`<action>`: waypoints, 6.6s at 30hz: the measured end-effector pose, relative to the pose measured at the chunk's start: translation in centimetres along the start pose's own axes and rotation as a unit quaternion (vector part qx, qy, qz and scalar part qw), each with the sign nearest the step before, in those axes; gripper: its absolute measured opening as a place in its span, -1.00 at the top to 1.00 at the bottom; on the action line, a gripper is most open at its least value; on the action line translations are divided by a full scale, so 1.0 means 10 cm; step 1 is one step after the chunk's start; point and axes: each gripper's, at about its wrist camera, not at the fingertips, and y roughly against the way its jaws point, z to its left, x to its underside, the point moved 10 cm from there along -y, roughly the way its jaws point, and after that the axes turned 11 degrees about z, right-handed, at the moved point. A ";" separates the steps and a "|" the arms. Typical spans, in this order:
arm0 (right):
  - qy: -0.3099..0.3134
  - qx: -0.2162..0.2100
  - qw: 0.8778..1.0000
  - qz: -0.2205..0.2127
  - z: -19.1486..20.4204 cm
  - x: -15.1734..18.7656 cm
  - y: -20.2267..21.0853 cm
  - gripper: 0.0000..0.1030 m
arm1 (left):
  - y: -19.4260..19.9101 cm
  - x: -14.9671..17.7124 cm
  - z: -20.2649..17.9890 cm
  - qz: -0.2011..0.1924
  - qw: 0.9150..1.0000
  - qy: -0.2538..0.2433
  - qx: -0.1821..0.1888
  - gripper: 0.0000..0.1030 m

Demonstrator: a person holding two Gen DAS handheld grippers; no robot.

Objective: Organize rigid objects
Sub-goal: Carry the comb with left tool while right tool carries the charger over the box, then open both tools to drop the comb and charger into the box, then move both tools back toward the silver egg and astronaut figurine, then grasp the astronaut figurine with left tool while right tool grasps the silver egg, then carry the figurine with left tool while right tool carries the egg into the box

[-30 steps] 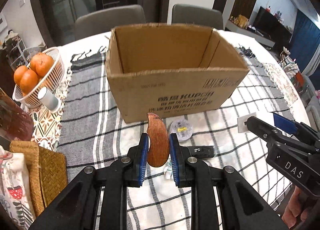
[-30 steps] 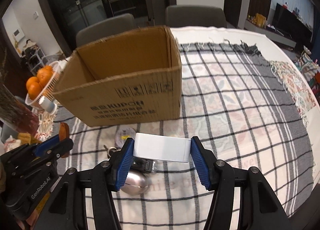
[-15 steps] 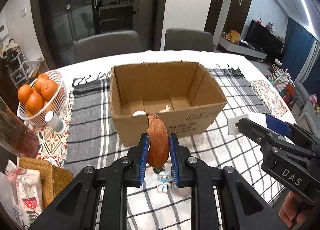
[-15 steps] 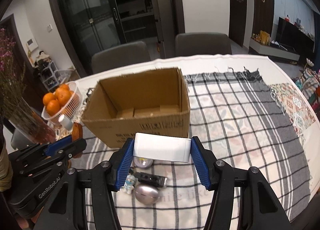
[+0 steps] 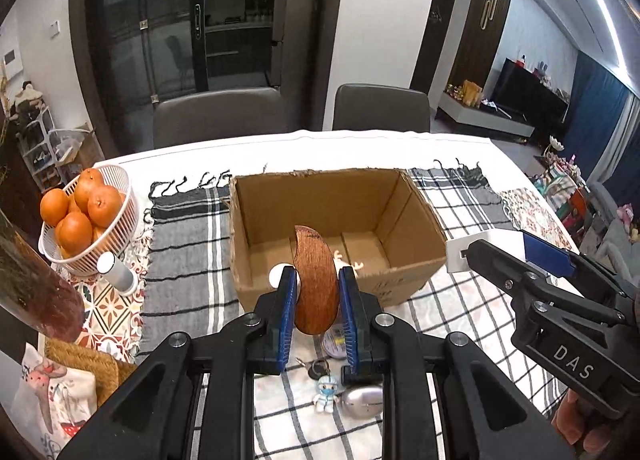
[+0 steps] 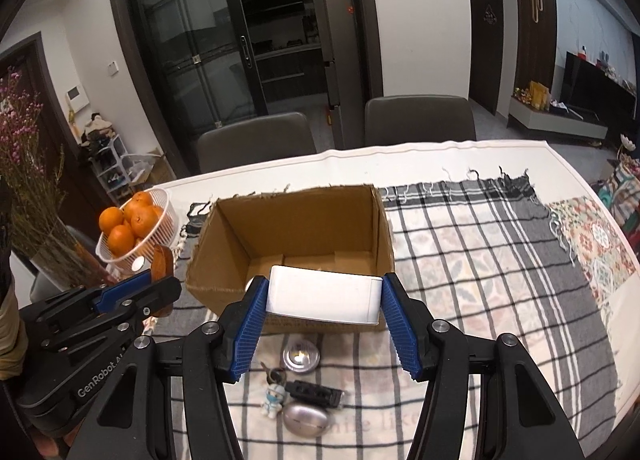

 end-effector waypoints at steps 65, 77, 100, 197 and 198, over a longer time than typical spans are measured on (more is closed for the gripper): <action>0.038 0.008 0.997 0.071 -0.03 -0.26 -0.81 -0.13 | -0.64 -0.13 0.27 0.051 0.998 0.001 -0.038 0.40; 0.031 -0.001 0.998 0.059 0.06 0.03 -0.47 -0.13 | -0.28 0.13 0.21 0.028 0.999 -0.012 -0.044 0.34; 0.023 -0.009 0.999 0.038 0.21 0.76 -0.20 -0.19 | 0.02 0.87 0.24 -0.005 0.998 -0.037 -0.049 0.25; 0.044 -0.007 0.989 0.139 0.05 1.97 -1.55 -0.09 | -1.55 1.78 0.19 0.148 0.986 -0.073 -0.020 0.48; 0.044 -0.008 0.990 0.137 0.03 1.97 -1.51 -0.09 | -1.52 1.79 0.20 0.145 0.987 -0.071 -0.019 0.48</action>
